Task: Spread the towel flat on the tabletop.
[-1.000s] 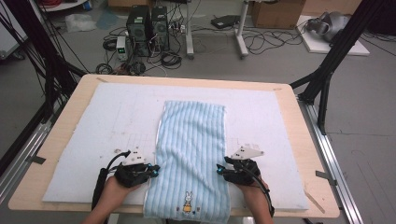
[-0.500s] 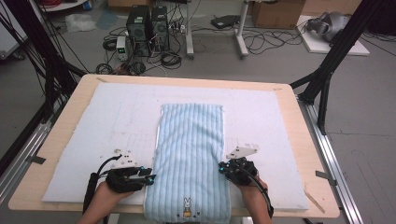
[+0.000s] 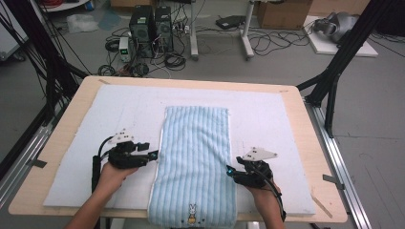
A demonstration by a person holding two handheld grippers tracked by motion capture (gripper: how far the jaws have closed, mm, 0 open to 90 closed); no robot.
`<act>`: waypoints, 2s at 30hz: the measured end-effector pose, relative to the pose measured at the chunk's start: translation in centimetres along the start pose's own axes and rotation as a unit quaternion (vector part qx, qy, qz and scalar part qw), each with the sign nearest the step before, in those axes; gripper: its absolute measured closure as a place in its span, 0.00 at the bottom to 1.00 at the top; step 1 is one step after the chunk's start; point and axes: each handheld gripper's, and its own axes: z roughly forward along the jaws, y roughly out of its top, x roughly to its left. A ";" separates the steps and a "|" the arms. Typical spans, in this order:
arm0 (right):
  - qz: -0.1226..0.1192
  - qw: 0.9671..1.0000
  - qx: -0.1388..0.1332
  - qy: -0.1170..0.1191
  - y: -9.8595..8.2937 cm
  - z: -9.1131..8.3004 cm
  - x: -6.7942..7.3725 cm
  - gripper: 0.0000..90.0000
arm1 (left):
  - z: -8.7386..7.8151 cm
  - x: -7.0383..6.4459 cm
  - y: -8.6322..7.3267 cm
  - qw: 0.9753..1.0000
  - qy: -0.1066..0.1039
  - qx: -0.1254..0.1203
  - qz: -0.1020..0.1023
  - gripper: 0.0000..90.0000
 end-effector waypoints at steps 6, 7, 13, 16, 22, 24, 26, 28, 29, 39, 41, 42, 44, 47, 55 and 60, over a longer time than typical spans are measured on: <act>0.000 1.000 -0.004 -0.010 0.7 0.4 -1.1 0.46 | 1.8 1.9 2.5 1.000 0.016 -0.015 -0.008 0.48; -0.001 1.000 -0.004 -0.010 0.8 0.5 -1.5 0.46 | 2.1 2.3 2.8 1.000 0.019 -0.016 -0.010 0.48; -0.002 1.000 -0.003 -0.003 1.6 1.7 -2.7 0.46 | 3.8 4.0 3.3 0.999 0.024 -0.026 -0.025 0.47; -0.007 1.000 -0.006 -0.001 2.1 2.2 -3.0 0.45 | 4.8 4.6 3.4 0.999 0.029 -0.020 -0.029 0.48; -0.010 1.000 -0.002 0.002 2.5 3.2 -3.4 0.45 | 7.7 5.9 4.3 0.997 0.053 0.002 -0.056 0.54; -0.014 1.000 0.002 0.003 2.4 3.2 -3.4 0.45 | 8.7 6.0 4.7 0.997 0.067 0.018 -0.047 0.56; -0.013 1.000 0.003 0.003 2.4 3.2 -3.2 0.45 | 9.5 5.9 5.0 0.995 0.089 0.014 -0.037 0.60; -0.015 1.000 0.001 0.003 2.5 3.1 -3.1 0.45 | 10.1 6.1 5.3 0.993 0.110 0.007 -0.037 0.62; -0.015 1.000 0.002 0.005 2.5 3.1 -3.1 0.45 | 10.4 6.2 5.4 0.992 0.123 0.004 -0.034 0.61; -0.015 1.000 0.003 0.011 2.4 3.2 -3.1 0.43 | 12.6 4.5 5.3 0.986 0.147 0.052 0.060 0.75; -0.015 1.000 0.001 0.012 2.4 3.2 -3.1 0.43 | 12.9 3.9 5.3 0.981 0.154 0.059 0.098 0.93; -0.015 1.000 0.000 0.013 2.4 3.2 -3.1 0.43 | 13.0 3.8 5.3 0.978 0.162 0.062 0.113 0.96; -0.014 1.000 0.001 0.013 2.4 3.3 -3.1 0.43 | 13.0 4.2 5.4 0.976 0.180 0.060 0.103 0.97; -0.013 1.000 0.002 0.012 2.4 3.4 -3.1 0.43 | 12.5 5.6 5.6 0.977 0.199 0.049 0.052 0.97; 0.002 1.000 -0.013 -0.015 3.0 4.2 -4.1 0.49 | 11.3 6.6 5.5 0.986 0.164 0.036 0.004 0.54; 0.046 0.998 -0.029 -0.032 4.2 5.5 -6.4 0.63 | 10.5 6.4 5.6 0.991 0.130 0.043 -0.007 0.49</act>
